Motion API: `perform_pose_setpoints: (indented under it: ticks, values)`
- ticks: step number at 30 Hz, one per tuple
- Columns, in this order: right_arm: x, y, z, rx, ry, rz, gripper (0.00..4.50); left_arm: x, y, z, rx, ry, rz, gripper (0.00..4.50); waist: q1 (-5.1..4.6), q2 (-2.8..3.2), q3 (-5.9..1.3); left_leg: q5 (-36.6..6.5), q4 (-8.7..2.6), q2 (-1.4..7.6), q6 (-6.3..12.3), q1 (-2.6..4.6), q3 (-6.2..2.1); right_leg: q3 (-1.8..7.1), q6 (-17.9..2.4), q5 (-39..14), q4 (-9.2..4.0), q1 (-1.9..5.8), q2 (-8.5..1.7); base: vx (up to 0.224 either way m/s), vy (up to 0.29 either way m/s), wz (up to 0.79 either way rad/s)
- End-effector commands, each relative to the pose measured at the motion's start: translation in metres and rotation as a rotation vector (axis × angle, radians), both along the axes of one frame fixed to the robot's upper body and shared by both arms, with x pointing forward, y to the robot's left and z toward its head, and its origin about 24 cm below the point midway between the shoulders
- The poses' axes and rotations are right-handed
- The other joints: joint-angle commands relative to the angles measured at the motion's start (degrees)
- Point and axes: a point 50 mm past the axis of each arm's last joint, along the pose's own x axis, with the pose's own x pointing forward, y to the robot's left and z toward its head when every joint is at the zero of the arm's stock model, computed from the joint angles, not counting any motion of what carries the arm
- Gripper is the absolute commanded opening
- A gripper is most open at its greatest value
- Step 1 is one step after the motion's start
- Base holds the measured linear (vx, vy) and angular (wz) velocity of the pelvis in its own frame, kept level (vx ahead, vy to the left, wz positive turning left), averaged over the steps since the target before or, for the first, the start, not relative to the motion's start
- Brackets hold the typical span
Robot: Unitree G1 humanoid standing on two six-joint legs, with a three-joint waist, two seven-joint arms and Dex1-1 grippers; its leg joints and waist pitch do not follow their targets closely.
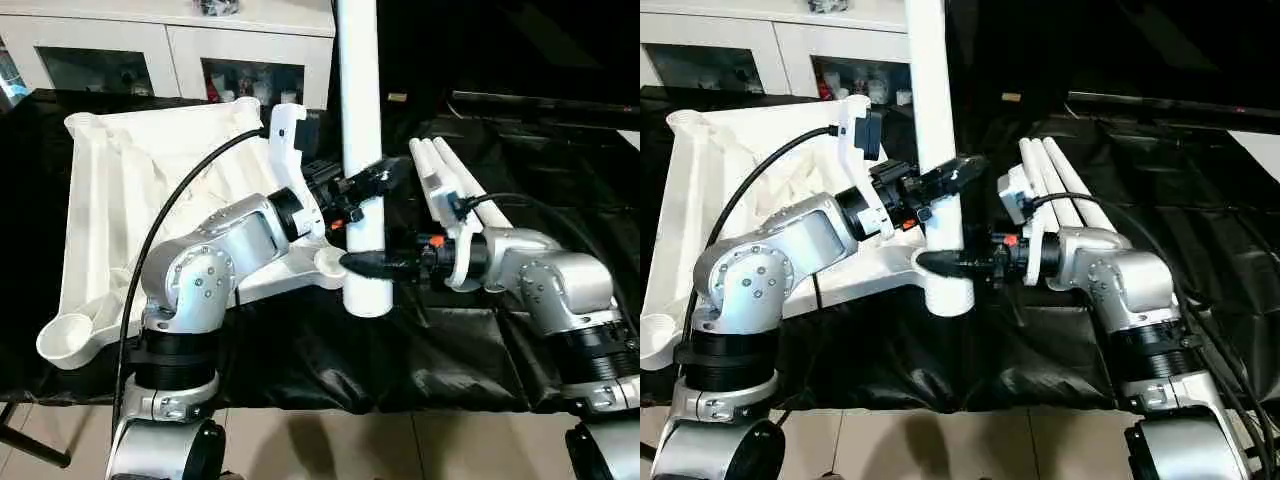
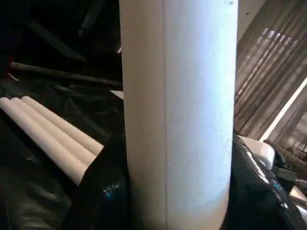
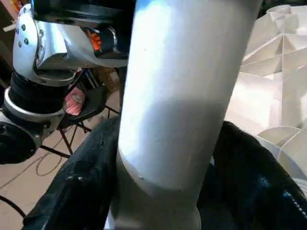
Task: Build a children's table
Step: Pick table leg
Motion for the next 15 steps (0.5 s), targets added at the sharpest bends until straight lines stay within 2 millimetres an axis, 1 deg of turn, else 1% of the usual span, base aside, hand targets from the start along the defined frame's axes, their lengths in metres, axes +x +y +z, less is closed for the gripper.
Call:
perform_pose_setpoints:
  ticks: [1, 2, 5, 7, 9, 15]
  values:
    - [0.0036, 0.0004, 0.0017, -0.025, -0.002, -0.006, 2.65, -0.0071, -0.0071, 0.0087, -0.023, -0.04, -0.064, 1.91, 0.21, -0.72, -4.14, 1.41, -3.79, 2.07, 4.69, 0.41, -0.2, 2.43, -15.38, -1.46, -3.58, 3.94, -4.1, 0.0, 0.0, 0.0]
    - [0.0037, 0.0004, 0.0015, -0.026, -0.001, -0.006, 2.65, -0.007, -0.0071, 0.0086, -0.022, -0.04, -0.064, 1.91, 0.18, -0.73, -4.16, 1.43, -3.79, 2.07, 4.66, 0.41, -0.23, 2.41, -15.33, -1.52, -3.57, 3.95, -4.09, 0.0, 0.0, 0.0]
    - [0.0042, 0.0005, -0.0002, -0.031, 0.006, -0.012, 2.29, -0.0067, -0.0068, 0.0078, -0.019, -0.038, -0.065, 1.91, 0.21, -0.73, -4.14, 1.2, -3.8, 2.06, 4.37, 0.43, -0.2, 2.43, -15.09, -1.99, -3.59, 3.9, -4.03, 0.0, 0.0, 0.0]
    - [0.0031, 0.0014, -0.0005, -0.019, 0.018, -0.009, 2.23, -0.0068, -0.0063, 0.0074, -0.018, -0.037, -0.061, 1.91, 0.24, -0.69, -4.17, 1.48, -3.79, 2.05, 4.34, 0.46, -0.22, 2.43, -15.11, -1.52, -3.55, 3.9, -4.02, 0.0, 0.0, 0.0]
    - [0.0027, 0.0022, 0.0002, -0.006, 0.02, -0.011, 2.06, -0.007, -0.0062, 0.0069, -0.015, -0.036, -0.061, 1.91, 0.24, -0.64, -4.22, 1.81, -3.77, 2.06, 4.42, 0.46, -0.23, 2.41, -15.25, -0.86, -3.46, 3.9, -4.0, 0.0, 0.0, 0.0]
    - [0.001, 0.0043, -0.0001, 0.016, 0.02, -0.023, 1.94, -0.0067, -0.0063, 0.0066, -0.026, -0.021, -0.062, 1.89, 0.33, -0.56, -4.24, 1.7, -3.78, 2.02, 4.19, 0.43, -0.21, 2.42, -15.45, -0.48, -3.44, 3.99, -4.02, 0.0, 0.0, 0.0]
